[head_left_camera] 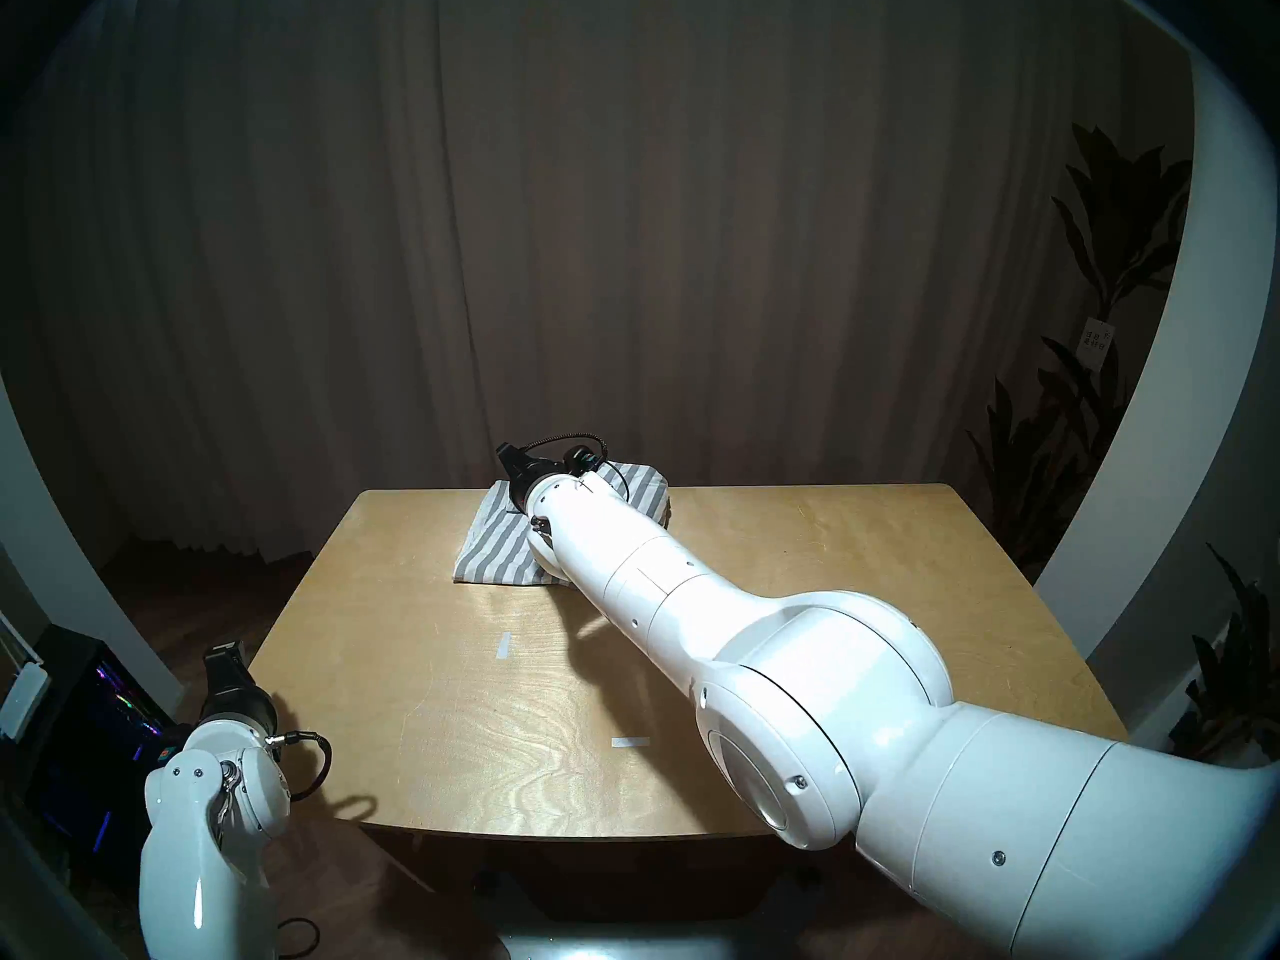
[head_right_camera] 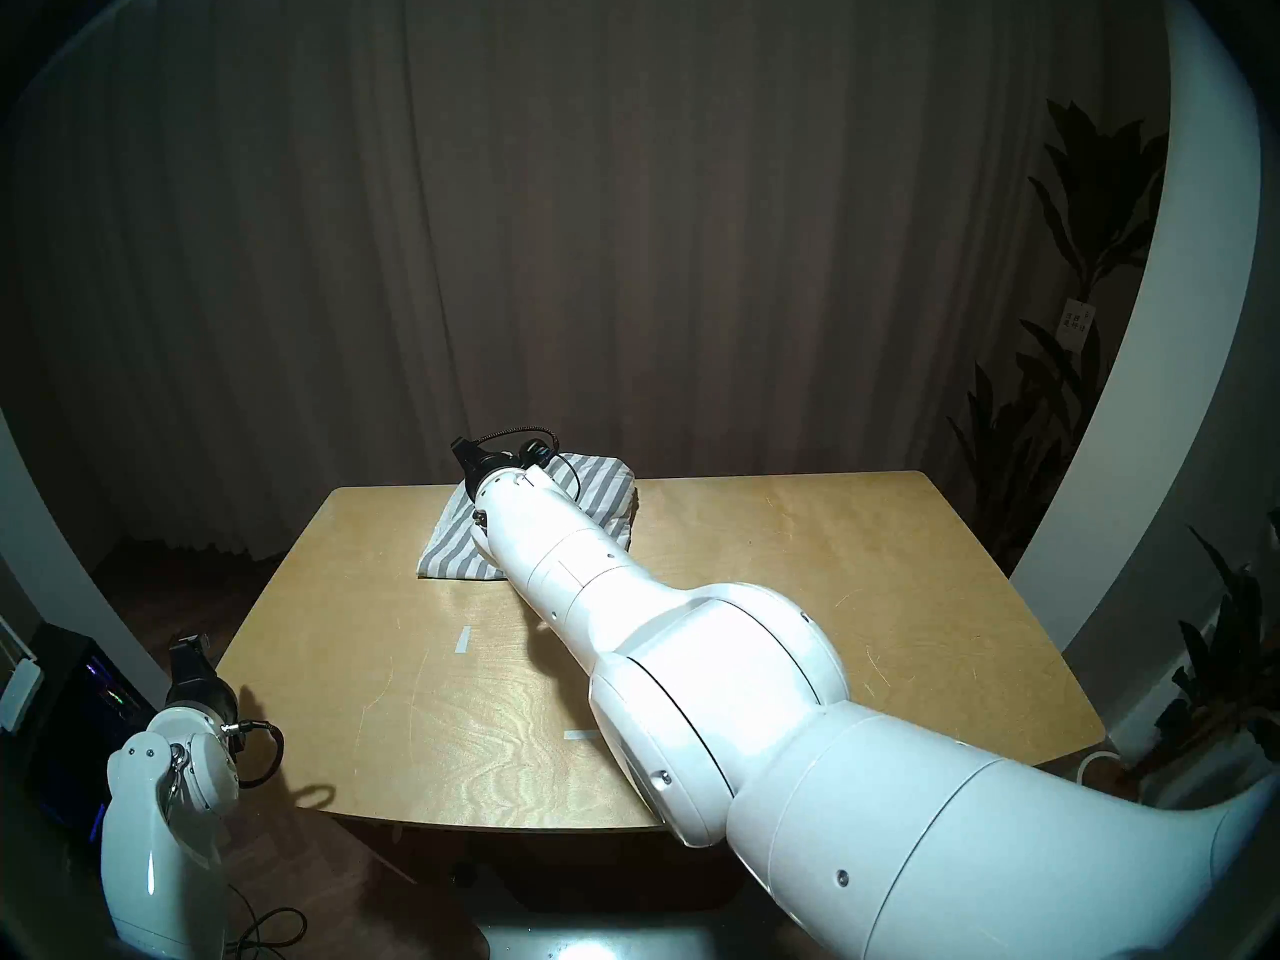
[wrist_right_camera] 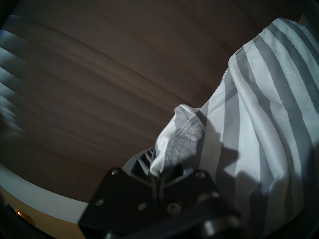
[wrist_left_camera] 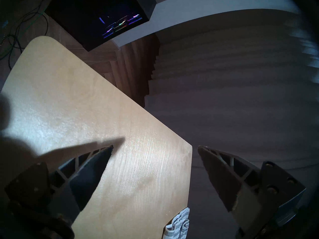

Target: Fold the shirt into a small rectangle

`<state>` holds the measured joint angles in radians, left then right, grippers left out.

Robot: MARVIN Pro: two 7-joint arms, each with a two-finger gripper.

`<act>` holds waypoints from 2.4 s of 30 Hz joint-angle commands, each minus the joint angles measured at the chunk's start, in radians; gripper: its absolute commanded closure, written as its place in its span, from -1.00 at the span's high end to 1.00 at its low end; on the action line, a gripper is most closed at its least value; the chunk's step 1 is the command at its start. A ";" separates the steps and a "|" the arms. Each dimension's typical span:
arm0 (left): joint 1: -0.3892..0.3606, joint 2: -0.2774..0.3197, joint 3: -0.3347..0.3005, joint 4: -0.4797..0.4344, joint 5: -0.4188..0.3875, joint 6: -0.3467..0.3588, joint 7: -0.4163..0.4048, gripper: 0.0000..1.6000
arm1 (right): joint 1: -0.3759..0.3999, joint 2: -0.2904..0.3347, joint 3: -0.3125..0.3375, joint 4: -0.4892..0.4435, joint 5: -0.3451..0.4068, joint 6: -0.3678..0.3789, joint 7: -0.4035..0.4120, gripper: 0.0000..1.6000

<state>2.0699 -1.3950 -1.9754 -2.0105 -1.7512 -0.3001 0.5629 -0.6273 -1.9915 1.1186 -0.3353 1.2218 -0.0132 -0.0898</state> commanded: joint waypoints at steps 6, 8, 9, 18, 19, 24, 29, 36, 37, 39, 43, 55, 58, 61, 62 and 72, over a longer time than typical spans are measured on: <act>0.003 -0.006 -0.014 -0.016 0.004 -0.010 -0.010 1.00 | -0.019 -0.016 -0.064 -0.018 0.024 0.014 0.008 -1.00; 0.004 -0.009 -0.016 -0.017 0.004 -0.012 -0.010 1.00 | -0.023 -0.016 -0.073 -0.015 0.028 0.016 0.006 -1.00; 0.004 -0.010 -0.016 -0.018 0.004 -0.013 -0.011 1.00 | -0.025 -0.016 -0.078 -0.013 0.030 0.016 0.005 -1.00; 0.003 -0.018 -0.016 -0.025 0.006 -0.020 -0.014 1.00 | -0.026 -0.016 -0.104 -0.002 0.047 0.015 -0.006 -0.08; 0.003 -0.018 -0.016 -0.025 0.007 -0.021 -0.014 1.00 | -0.026 -0.016 -0.105 0.000 0.049 0.014 -0.006 0.03; 0.002 -0.020 -0.015 -0.028 0.008 -0.023 -0.015 1.00 | -0.021 -0.016 -0.113 0.003 0.061 0.009 -0.009 0.80; 0.004 -0.022 -0.015 -0.031 0.011 -0.027 -0.016 1.00 | -0.013 -0.016 -0.117 -0.001 0.079 0.008 -0.011 1.00; -0.003 -0.019 -0.007 -0.043 0.016 -0.026 -0.023 1.00 | 0.018 -0.016 -0.119 -0.018 0.106 0.003 -0.010 1.00; -0.005 -0.018 -0.006 -0.046 0.016 -0.025 -0.024 1.00 | 0.025 -0.016 -0.117 -0.018 0.108 0.001 -0.011 1.00; -0.009 -0.015 -0.003 -0.051 0.019 -0.023 -0.028 1.00 | 0.040 -0.016 -0.109 -0.010 0.114 -0.009 -0.013 1.00; -0.016 -0.009 0.007 -0.054 0.023 -0.019 -0.034 1.00 | 0.063 -0.016 -0.093 0.009 0.124 -0.021 -0.006 1.00; -0.027 -0.001 0.035 -0.051 0.031 -0.003 -0.040 1.00 | 0.076 0.064 -0.063 0.064 0.137 -0.034 0.028 1.00; -0.029 0.001 0.039 -0.050 0.033 0.001 -0.040 1.00 | 0.077 0.076 -0.059 0.078 0.138 -0.040 0.034 1.00; -0.031 0.002 0.042 -0.050 0.035 0.004 -0.040 1.00 | 0.080 0.084 -0.058 0.086 0.138 -0.044 0.038 1.00; -0.032 0.003 0.045 -0.050 0.036 0.006 -0.040 1.00 | 0.084 0.092 -0.053 0.093 0.141 -0.047 0.041 1.00; -0.044 0.007 0.060 -0.044 0.041 0.018 -0.038 1.00 | 0.112 0.140 -0.038 0.108 0.148 -0.055 0.054 1.00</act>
<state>2.0419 -1.3983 -1.9153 -2.0400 -1.7160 -0.2828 0.5354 -0.5632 -1.8800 1.0762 -0.2185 1.3724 -0.0588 -0.0560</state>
